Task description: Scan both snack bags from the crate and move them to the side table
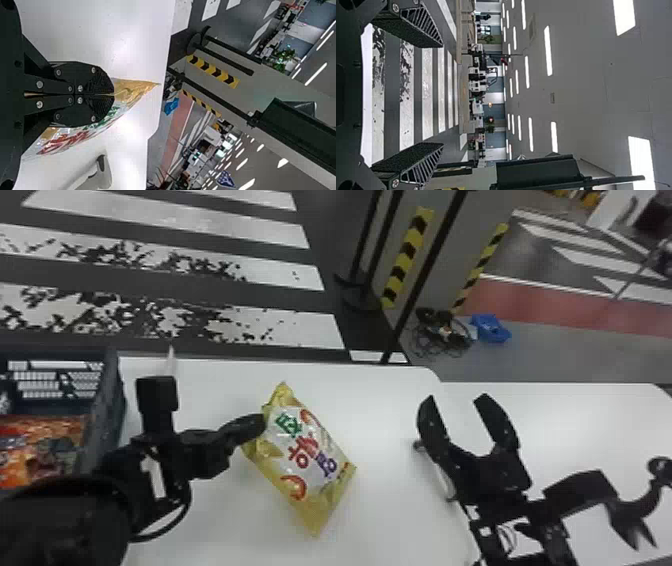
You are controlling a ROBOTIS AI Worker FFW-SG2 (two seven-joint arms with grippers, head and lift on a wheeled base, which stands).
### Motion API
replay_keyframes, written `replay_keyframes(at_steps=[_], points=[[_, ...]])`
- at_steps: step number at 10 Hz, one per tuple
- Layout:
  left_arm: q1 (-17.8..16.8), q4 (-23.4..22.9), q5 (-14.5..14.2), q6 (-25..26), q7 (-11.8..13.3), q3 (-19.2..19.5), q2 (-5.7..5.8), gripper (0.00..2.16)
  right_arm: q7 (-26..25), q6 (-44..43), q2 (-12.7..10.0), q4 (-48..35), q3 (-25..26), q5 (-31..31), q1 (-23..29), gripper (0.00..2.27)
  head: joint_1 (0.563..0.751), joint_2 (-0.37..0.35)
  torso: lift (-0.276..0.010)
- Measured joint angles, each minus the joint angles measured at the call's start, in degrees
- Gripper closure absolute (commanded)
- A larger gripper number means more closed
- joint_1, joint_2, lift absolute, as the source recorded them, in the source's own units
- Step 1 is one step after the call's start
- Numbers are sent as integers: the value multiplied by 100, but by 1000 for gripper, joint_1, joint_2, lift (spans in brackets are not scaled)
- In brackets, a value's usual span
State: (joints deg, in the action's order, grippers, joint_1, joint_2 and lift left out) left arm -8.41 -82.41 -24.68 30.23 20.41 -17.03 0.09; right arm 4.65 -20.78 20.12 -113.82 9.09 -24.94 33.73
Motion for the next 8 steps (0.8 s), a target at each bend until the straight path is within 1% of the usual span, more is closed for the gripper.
replay_keyframes(at_steps=[2,4,5,6,7,8], points=[[-33,284,92,-262,7,-170,0,1710,0,2,6,16,-45,7,-29,107,695,-350,-95],[-37,376,118,-352,35,-269,0,1693,0,5,9,30,-65,7,-41,107,695,-350,-95],[-30,381,120,-355,16,-276,0,971,0,6,9,40,-85,10,-57,107,695,-350,-95],[5,349,123,-322,-84,-283,0,-1,0,8,9,44,-110,14,-75,107,695,-350,-95],[21,256,217,-102,-136,-294,0,-1,0,10,9,44,-128,16,-85,107,695,-350,-95],[29,125,333,64,-247,-331,0,29,0,13,14,41,-133,16,-89,107,695,-350,-95]])
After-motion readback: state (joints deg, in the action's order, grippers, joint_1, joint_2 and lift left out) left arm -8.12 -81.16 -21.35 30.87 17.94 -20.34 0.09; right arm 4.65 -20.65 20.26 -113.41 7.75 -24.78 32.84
